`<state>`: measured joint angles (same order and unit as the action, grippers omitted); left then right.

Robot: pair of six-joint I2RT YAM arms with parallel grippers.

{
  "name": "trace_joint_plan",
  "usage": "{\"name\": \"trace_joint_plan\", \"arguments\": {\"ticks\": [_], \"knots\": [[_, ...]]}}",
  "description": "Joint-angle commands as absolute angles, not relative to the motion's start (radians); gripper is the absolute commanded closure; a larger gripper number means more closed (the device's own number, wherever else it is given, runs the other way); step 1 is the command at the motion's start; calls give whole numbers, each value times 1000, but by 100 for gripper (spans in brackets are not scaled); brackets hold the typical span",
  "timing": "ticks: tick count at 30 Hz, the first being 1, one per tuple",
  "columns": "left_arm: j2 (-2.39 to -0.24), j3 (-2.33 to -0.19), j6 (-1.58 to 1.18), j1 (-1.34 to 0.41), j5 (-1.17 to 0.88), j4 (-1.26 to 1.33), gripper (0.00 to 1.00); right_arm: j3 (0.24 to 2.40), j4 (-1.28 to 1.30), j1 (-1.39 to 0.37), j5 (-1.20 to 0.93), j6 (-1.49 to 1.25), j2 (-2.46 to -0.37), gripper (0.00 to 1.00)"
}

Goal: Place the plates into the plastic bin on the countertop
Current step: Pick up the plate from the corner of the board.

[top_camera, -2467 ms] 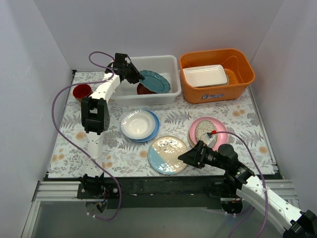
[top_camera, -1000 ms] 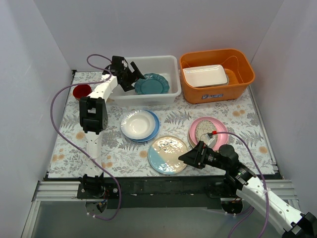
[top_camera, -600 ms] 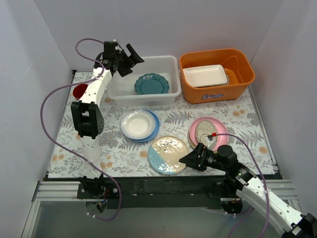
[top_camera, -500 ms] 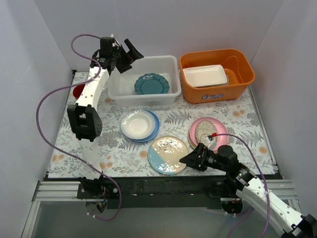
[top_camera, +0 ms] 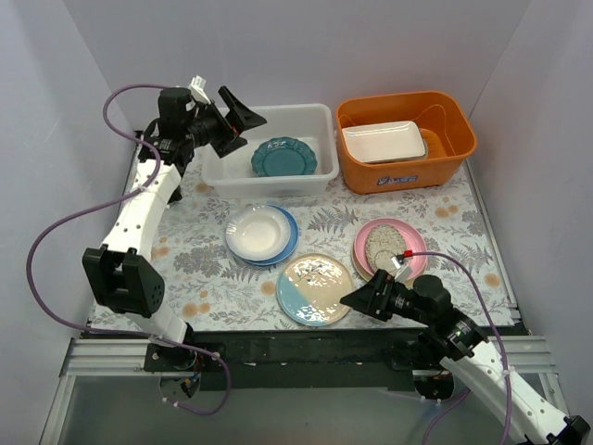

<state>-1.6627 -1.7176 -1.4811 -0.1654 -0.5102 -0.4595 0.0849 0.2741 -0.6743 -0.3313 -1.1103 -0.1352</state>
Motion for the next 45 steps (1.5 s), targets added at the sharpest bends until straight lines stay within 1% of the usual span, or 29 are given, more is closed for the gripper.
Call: {"name": "trace_joint_plan", "arguments": {"ticks": [1,9,14,19,24,26,27,31,41,45], "knots": [[-1507,-1582,-1502,-158,-557,-433,2,118,314,-675,-296,-1095,-94,2],[-1235,-1329,-1517,-160,-546,-445,2,138,356,-675,-268,-1052,-124,2],[-1109,-1189,-1508,-160,-520,-506,2,218,414,-675,-232,-982,-218,2],[-953,-1014,-1537,-161,-500,-508,2,271,393,-675,-218,-899,-317,2],[-859,-836,-1578,-160,-502,-503,2,330,367,-675,-215,-833,-431,2],[-821,-799,-1592,-160,-502,-502,2,344,361,-673,-213,-806,-459,2],[-810,-760,-1595,-161,-502,-499,2,351,357,-675,-210,-798,-480,2],[-784,-709,-1595,-160,-522,-495,2,373,336,-675,-210,-773,-514,2],[-802,-664,-1552,-161,-548,-515,2,388,261,-667,-216,-759,-594,2],[-819,-649,-1534,-160,-545,-514,2,394,221,-644,-254,-752,-669,2]]}}
